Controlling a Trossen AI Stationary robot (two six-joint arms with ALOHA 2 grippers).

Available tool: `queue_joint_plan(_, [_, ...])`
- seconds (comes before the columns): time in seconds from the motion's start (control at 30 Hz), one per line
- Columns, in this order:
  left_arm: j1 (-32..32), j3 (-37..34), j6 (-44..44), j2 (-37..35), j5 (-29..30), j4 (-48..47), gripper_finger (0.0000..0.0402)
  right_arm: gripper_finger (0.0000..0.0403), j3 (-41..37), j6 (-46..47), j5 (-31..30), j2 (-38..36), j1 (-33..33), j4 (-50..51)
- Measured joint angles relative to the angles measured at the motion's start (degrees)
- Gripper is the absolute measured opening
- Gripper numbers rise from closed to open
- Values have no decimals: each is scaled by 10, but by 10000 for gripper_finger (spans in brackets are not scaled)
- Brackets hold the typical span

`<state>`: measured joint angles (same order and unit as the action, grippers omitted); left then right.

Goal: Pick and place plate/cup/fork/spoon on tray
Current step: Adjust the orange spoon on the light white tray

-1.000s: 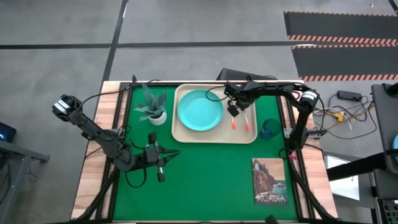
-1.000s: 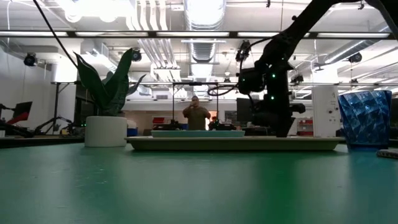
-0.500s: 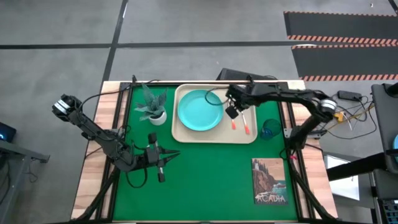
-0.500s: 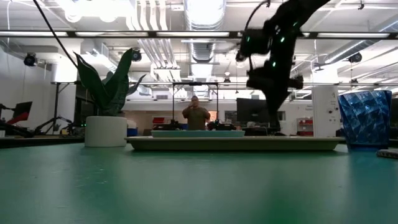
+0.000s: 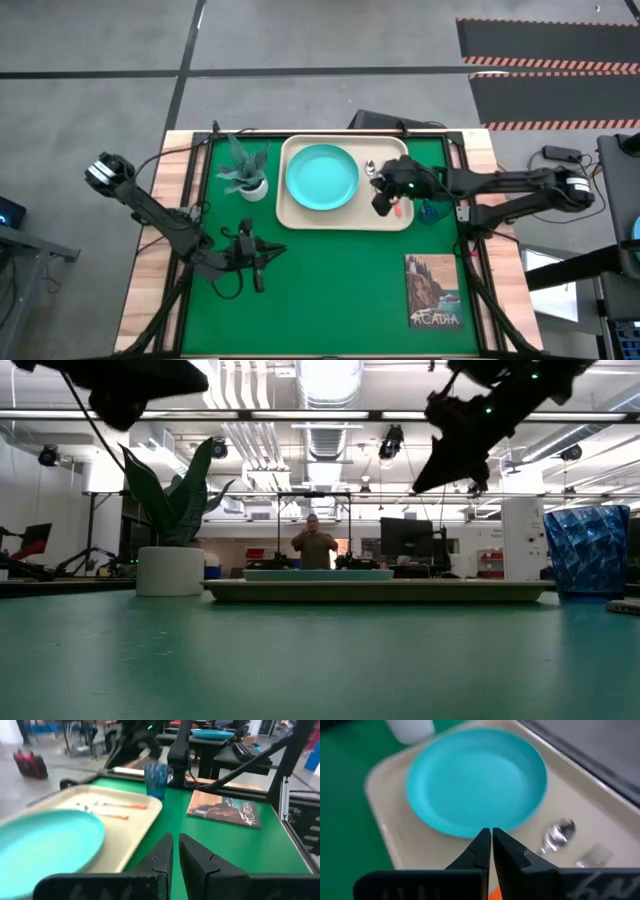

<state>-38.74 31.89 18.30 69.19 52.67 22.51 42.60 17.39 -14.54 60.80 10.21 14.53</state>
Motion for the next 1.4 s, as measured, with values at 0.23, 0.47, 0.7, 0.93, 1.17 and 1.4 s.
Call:
queue_joint_plan(0.23, [1, -13, 68, 19, 1, 22, 16, 11, -73, -82, 11, -65, -13, -173])
queue_joint_plan(0.47, [6, -13, 66, 34, 22, 50, 16, 11, -90, -100, 17, -89, -15, -174])
queue_joint_plan(0.7, [12, -13, 66, 40, 25, 55, 16, 11, -97, -110, 15, -92, -14, -174])
queue_joint_plan(0.93, [16, -13, 67, 43, 33, 57, 16, 11, -97, -110, 15, -94, -14, -176])
queue_joint_plan(1.17, [26, -10, 67, 43, 31, 65, 16, 11, -97, -121, 16, -94, -15, -240])
queue_joint_plan(1.4, [69, 30, 19, 56, -32, 73, 1, 11, -103, -125, 41, -94, -15, -243])
